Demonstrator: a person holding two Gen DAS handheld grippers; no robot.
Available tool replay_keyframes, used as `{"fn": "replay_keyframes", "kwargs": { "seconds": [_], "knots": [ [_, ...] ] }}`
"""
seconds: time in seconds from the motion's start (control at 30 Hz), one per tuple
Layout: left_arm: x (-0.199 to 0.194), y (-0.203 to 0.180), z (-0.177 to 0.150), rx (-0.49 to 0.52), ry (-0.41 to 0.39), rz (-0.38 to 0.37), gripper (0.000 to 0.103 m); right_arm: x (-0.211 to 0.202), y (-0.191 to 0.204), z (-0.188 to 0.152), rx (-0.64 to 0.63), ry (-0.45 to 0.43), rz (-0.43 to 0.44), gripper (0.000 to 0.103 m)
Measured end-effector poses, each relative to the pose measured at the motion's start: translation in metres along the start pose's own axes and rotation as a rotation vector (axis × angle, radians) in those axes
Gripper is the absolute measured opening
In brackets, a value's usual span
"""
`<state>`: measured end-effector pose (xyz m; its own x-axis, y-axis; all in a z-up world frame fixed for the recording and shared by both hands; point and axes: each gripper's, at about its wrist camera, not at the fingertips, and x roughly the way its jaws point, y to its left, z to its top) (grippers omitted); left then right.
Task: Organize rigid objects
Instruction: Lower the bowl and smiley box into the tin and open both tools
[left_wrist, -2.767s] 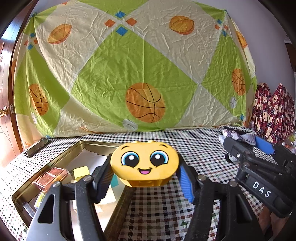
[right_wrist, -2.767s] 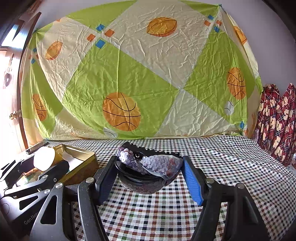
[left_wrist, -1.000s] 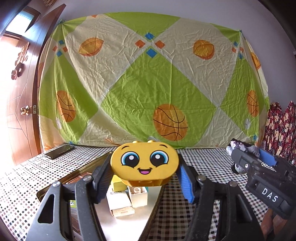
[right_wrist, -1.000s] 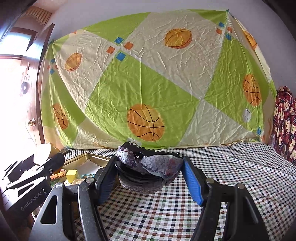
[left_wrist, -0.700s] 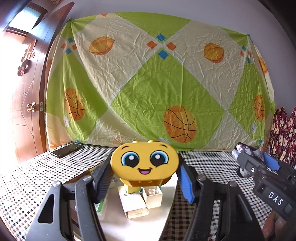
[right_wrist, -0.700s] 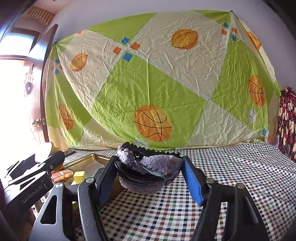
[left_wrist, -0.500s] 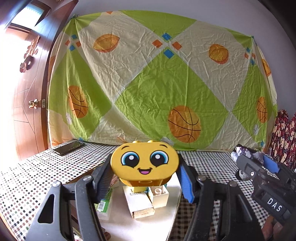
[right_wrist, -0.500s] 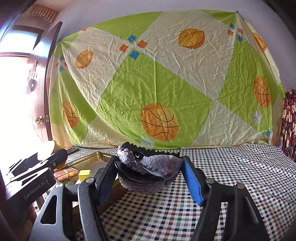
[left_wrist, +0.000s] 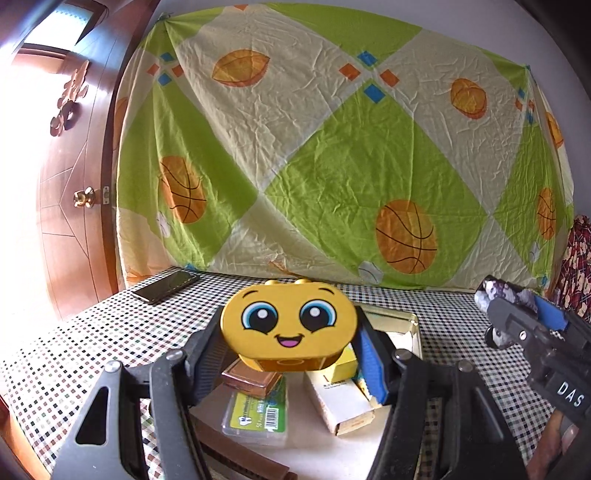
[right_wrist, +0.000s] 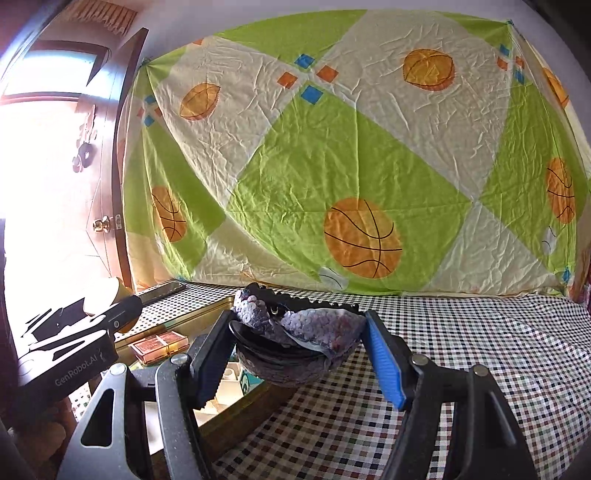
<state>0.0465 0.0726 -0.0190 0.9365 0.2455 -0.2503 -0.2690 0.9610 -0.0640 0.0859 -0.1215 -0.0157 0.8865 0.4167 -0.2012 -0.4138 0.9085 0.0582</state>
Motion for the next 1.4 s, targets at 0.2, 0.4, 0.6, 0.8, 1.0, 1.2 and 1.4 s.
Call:
{"fn": "replay_keyframes", "kwargs": {
  "seconds": [0.2, 0.4, 0.6, 0.8, 1.0, 1.2, 1.4],
  "knots": [
    [0.015, 0.013, 0.003, 0.021, 0.069, 0.013, 0.064, 0.016, 0.010, 0.017, 0.000, 0.041, 0.043, 0.070],
    [0.033, 0.017, 0.003, 0.044, 0.172, -0.023, 0.064, 0.039, 0.024, 0.026, -0.002, 0.103, 0.087, 0.070],
    [0.037, 0.019, -0.001, 0.052, 0.213, -0.035, 0.064, 0.062, 0.036, 0.023, -0.017, 0.178, 0.107, 0.070],
    [0.042, 0.012, -0.004, 0.096, 0.245, -0.049, 0.064, 0.084, 0.044, 0.017, -0.032, 0.274, 0.118, 0.070],
    [0.055, 0.010, -0.009, 0.117, 0.299, -0.064, 0.064, 0.104, 0.050, 0.009, -0.042, 0.363, 0.108, 0.070],
    [0.064, 0.009, -0.016, 0.137, 0.335, -0.064, 0.064, 0.117, 0.057, 0.002, -0.066, 0.423, 0.079, 0.070],
    [0.068, 0.008, -0.021, 0.152, 0.358, -0.071, 0.064, 0.123, 0.058, -0.002, -0.075, 0.453, 0.074, 0.070]
  ]
}}
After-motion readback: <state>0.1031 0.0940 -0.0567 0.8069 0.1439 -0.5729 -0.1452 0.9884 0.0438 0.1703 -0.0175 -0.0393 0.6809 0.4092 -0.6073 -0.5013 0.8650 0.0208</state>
